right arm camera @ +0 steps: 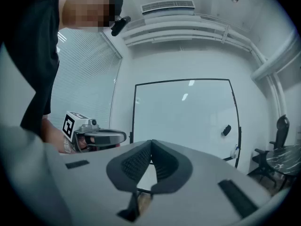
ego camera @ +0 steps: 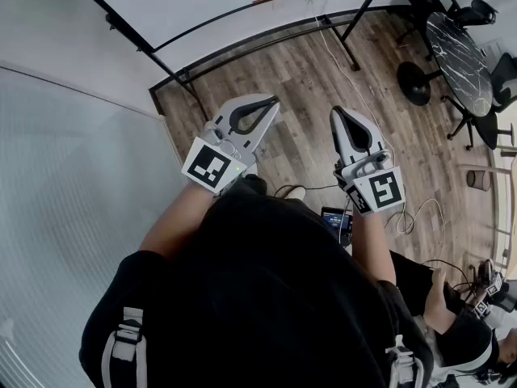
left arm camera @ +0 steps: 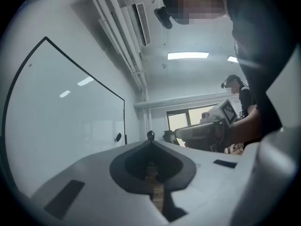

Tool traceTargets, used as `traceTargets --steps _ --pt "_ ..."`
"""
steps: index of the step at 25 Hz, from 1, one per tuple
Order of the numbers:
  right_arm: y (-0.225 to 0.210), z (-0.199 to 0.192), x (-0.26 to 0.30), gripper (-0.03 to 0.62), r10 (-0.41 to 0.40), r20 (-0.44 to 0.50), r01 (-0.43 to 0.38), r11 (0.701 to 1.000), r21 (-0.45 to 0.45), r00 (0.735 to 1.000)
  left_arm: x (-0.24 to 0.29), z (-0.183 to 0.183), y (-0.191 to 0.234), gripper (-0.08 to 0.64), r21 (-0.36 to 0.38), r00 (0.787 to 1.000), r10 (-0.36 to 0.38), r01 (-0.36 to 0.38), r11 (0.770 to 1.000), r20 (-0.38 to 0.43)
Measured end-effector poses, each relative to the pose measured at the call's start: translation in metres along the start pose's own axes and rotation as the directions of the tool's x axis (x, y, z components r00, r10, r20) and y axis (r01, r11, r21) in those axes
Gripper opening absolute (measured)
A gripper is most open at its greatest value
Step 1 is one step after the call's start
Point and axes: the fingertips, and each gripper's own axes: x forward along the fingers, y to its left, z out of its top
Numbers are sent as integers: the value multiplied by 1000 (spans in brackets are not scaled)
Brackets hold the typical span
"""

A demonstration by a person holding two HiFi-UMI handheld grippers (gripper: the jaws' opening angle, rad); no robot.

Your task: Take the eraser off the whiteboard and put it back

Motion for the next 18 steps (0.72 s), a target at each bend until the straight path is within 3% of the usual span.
traceTargets --steps 10,18 --pt "4 -5 10 3 -1 -24 2 999 35 1000 -1 -6 14 5 -27 1000 -17 17 999 -5" --pt "7 -19 54 5 -7 -41 10 997 78 999 5 -16 55 5 -32 999 -41 41 999 12"
